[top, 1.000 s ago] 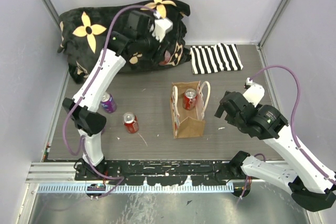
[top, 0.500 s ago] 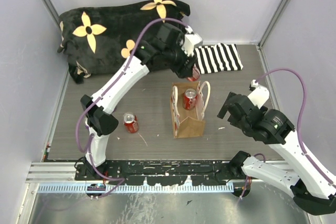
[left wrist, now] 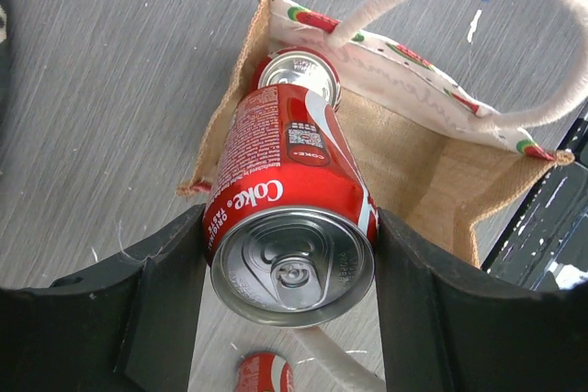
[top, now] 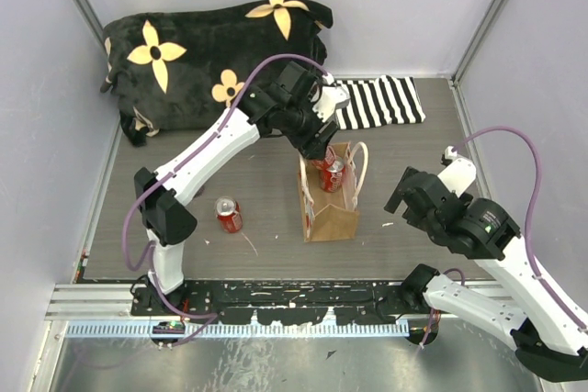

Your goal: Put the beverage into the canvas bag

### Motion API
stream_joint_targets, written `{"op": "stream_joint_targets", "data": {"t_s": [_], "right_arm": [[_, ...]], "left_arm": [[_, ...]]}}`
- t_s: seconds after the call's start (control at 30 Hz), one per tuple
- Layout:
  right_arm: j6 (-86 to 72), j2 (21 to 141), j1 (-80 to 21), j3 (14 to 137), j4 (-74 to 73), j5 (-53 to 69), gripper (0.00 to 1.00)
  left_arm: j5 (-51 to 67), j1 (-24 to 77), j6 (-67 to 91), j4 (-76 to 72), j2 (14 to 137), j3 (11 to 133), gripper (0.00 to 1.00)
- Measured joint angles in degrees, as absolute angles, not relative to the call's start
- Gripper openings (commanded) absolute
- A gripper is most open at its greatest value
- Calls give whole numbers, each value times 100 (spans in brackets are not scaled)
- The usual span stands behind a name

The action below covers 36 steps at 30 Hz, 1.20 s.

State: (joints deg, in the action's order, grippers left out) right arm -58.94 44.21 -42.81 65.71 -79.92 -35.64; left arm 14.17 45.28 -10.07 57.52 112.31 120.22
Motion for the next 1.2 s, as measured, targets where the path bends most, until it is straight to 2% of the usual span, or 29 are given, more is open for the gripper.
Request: {"op": "stream_joint_targets", "data": {"t_s": [0.4, 1.2], "right_arm": [[-5933, 4289, -4281, 6532, -8079, -3551, 100], [-5990, 4289, -4281, 6534, -8121, -3551, 100]], "left_arm": [[1295, 4528, -1413, 5867, 10591, 11310, 0], [1122, 4589, -1737, 5905, 11126, 11133, 0]]}}
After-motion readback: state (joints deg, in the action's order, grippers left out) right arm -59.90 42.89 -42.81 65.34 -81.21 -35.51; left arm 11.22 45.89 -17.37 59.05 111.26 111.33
